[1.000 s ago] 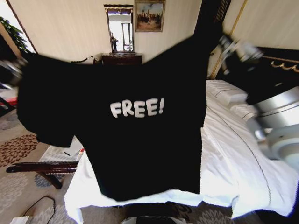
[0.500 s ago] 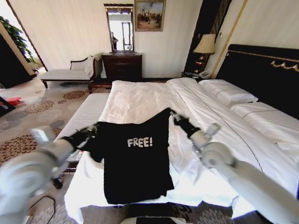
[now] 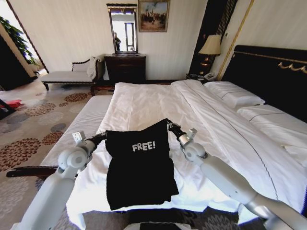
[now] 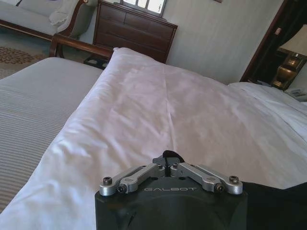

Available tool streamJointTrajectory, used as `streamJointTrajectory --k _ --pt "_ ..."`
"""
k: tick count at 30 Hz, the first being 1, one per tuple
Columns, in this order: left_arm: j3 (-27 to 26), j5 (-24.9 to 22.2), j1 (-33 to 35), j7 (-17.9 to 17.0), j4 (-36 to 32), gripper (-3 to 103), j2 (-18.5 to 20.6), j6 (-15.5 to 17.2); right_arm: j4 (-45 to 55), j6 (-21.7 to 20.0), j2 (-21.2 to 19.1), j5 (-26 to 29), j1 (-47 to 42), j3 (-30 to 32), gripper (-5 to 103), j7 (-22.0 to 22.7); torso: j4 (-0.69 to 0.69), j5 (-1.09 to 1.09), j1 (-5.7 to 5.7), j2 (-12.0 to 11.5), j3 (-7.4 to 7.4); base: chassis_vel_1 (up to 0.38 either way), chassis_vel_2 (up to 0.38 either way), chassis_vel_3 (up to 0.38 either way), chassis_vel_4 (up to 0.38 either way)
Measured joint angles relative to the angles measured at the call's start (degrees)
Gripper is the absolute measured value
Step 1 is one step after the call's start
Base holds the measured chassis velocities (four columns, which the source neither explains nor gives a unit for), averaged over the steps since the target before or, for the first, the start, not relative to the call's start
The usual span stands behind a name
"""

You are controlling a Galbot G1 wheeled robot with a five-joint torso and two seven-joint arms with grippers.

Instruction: Fold the clothes on the bed.

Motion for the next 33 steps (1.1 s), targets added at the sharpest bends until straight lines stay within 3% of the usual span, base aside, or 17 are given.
streamJointTrajectory --k 13,25,29,30,31,33 --pt "5.5 5.5 -12.1 1.3 17.6 0 -4.4 -0.6 -19.6 3.7 12.5 -6.4 6.2 -2.7 0 -1.6 0.00 -0.01 -0.01 0.0 -0.01 0.000 0.000 0.000 0.000" --pt "6.0 9.2 -14.5 1.5 24.8 0 -8.1 -1.6 -28.0 5.0 17.4 -10.2 7.8 -2.0 0 -1.1 -0.01 -0.01 -0.01 0.0 -0.01 0.000 0.000 0.000 0.000" --pt "5.7 9.6 -14.6 1.1 25.5 11 -8.6 -1.7 -29.7 4.9 18.1 -11.3 8.3 -1.8 -3 -0.1 -0.01 -0.01 -0.01 0.0 -0.01 0.000 0.000 0.000 0.000" --pt "5.4 9.6 -14.7 0.9 26.0 16 -8.7 -1.9 -30.8 4.8 18.5 -11.5 8.8 -1.5 7 0.3 0.00 -0.01 -0.02 0.0 -0.01 0.000 0.000 0.000 0.000" --pt "5.4 9.6 -14.7 0.9 26.0 16 -8.7 -1.9 -30.8 4.8 18.5 -11.5 8.8 -1.5 7 0.3 0.00 -0.01 -0.02 0.0 -0.01 0.000 0.000 0.000 0.000" --pt "4.4 9.4 -15.2 0.4 27.3 27 -8.7 -2.3 -32.3 4.7 19.0 -11.5 9.9 -0.7 18 1.0 -0.01 -0.01 -0.01 0.0 -0.01 0.000 0.000 0.000 0.000"
